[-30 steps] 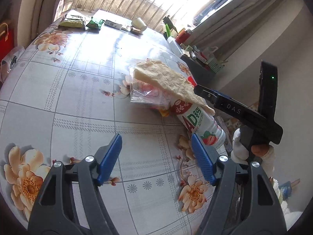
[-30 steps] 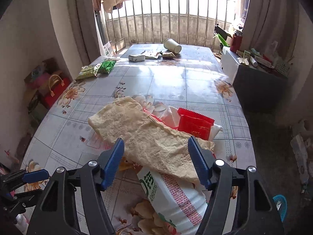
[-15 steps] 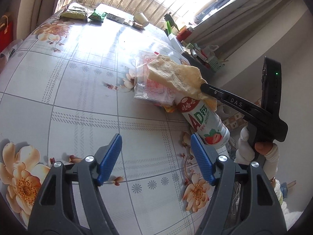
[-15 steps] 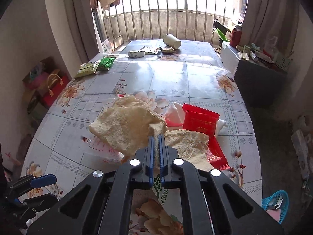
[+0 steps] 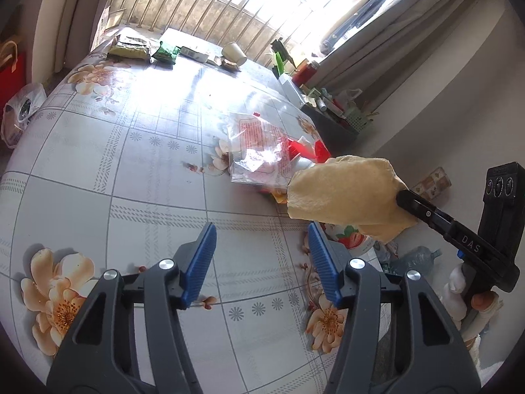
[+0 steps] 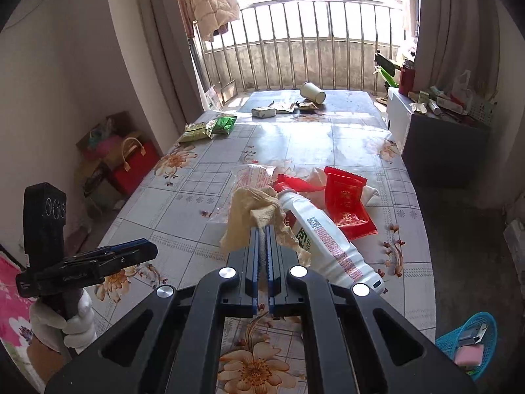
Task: Collect trash
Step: 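Grasp the beige cloth with the right gripper and lift it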
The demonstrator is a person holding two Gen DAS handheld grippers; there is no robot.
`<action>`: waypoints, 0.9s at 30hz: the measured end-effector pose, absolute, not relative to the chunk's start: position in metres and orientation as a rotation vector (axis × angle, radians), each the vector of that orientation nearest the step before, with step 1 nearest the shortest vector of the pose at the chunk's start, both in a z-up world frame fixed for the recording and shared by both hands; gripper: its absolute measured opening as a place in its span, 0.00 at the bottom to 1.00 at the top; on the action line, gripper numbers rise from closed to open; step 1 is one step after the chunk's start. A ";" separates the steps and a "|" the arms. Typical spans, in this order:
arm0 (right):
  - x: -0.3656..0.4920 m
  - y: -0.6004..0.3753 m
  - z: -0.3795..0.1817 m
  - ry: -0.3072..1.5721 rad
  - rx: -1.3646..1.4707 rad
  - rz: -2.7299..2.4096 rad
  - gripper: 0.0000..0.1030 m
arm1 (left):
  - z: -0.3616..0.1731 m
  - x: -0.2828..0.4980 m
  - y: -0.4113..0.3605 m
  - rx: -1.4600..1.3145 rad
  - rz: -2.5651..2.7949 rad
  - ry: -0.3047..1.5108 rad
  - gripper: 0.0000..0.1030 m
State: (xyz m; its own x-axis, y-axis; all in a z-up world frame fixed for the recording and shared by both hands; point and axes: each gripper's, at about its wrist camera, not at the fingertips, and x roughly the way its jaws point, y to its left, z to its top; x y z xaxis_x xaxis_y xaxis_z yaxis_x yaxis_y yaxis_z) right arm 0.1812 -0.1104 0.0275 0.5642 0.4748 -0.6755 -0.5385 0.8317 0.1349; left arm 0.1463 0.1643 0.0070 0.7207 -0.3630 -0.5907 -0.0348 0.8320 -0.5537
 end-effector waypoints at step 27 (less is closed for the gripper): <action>0.129 -0.089 -0.090 1.007 0.043 0.461 0.62 | -0.011 0.138 0.162 -0.528 -0.197 0.855 0.30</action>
